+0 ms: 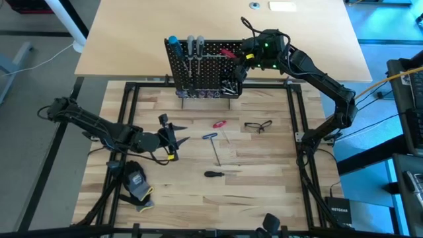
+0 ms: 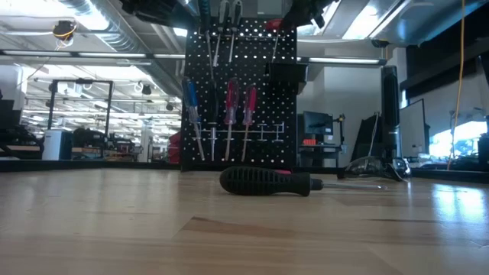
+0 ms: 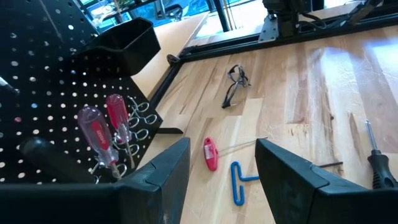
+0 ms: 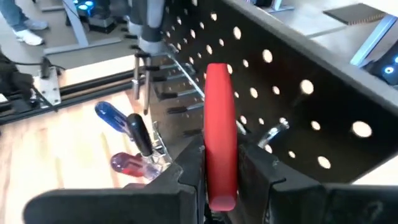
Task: Hang tools onto peg board
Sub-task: Hang the red allen wrench on the peg board
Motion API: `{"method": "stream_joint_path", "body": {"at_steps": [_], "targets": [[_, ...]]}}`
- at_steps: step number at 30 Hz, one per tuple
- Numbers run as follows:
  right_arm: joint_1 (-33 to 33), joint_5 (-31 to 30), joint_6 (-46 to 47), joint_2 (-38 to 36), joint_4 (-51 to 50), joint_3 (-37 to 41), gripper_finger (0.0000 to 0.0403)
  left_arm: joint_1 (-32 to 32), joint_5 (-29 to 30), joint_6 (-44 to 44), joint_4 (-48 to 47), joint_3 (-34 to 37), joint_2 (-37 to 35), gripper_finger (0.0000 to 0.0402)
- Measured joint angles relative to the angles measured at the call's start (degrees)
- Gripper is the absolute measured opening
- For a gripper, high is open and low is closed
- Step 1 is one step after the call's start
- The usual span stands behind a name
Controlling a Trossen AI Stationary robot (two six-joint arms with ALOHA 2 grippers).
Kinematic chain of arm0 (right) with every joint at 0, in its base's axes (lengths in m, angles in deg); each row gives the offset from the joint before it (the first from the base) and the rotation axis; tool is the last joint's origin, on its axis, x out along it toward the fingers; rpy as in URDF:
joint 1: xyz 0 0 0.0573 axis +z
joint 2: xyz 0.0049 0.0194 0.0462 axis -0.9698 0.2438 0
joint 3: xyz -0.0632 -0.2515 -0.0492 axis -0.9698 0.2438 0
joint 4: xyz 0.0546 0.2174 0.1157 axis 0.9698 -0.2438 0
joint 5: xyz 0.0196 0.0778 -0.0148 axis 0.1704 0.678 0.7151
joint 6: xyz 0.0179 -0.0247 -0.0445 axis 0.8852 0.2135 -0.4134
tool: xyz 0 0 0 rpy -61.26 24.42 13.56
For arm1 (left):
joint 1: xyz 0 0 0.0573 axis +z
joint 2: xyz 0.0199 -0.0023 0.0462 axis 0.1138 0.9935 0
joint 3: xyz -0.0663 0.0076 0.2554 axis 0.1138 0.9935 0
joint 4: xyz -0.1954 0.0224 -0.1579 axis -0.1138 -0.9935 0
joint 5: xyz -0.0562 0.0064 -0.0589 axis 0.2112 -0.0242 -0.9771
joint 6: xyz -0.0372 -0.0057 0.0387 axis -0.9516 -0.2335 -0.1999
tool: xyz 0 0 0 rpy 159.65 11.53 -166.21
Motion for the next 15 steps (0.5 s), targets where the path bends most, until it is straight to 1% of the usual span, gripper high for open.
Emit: {"method": "stream_joint_path", "body": {"at_steps": [5,9,15], "targets": [[-0.04,0.25,0.19,0.20,1.88,-0.13,0.0065,0.92,-2.19,0.18,1.22,0.00,0.57,0.0171],[-0.39,0.70,-1.40,1.83,2.02,-0.20,0.0065,1.01,-2.34,1.27,3.46,-0.04,2.32,0.0171],[-0.42,1.20,-4.14,2.85,2.11,-0.35,0.0065,0.97,-2.57,1.71,3.26,-0.07,5.02,0.0171]]}}
